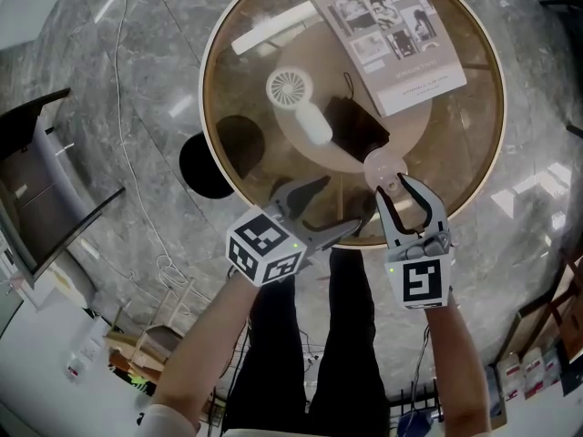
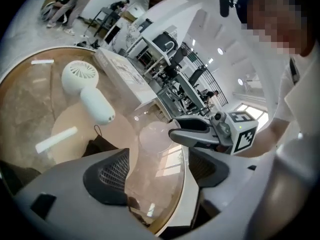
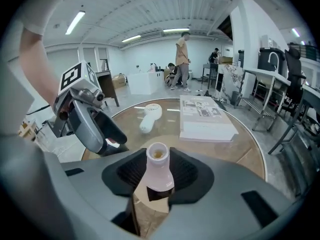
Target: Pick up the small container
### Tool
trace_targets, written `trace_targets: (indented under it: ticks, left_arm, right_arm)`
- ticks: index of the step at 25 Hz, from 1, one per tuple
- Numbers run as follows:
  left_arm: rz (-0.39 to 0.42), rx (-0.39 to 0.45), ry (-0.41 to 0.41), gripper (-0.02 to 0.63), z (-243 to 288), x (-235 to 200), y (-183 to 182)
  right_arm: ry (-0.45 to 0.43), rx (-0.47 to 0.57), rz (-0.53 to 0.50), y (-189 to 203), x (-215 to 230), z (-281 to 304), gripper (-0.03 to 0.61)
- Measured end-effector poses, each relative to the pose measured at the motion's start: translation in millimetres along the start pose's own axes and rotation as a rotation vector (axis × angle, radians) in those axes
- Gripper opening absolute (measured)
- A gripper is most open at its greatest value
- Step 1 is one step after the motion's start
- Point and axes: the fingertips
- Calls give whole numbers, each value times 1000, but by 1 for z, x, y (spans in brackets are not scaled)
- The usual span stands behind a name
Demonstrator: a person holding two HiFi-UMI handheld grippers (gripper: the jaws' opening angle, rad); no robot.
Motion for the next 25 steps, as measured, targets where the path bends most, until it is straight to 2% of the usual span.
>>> trace_targets:
  ticks: [6, 11, 18, 23, 25]
  left_arm:
    - [-211, 155, 74, 336, 0, -2, -6]
    - [-347, 261, 116, 319, 4, -10, -10]
    - [-589, 506, 166, 316, 2, -29, -17]
    - [-733, 628, 278, 339, 2, -26, -25]
    - [-758, 662, 334, 349, 2, -22, -30]
  right_arm:
    - [-26, 10, 49, -2, -1, -1, 147]
    - [-67, 22, 70, -8, -4, -7, 146]
    - [-142, 37, 47, -28, -19, -21, 143]
    - [-182, 31, 42, -38, -31, -29, 143]
    - [-192, 28, 42, -40, -35, -29, 142]
Point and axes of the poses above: the fingertips, and each gripper's own axes: z forward along the fingers, x to its right, y out of its underside, and after that the axes turned 14 degrees about y, right-handed
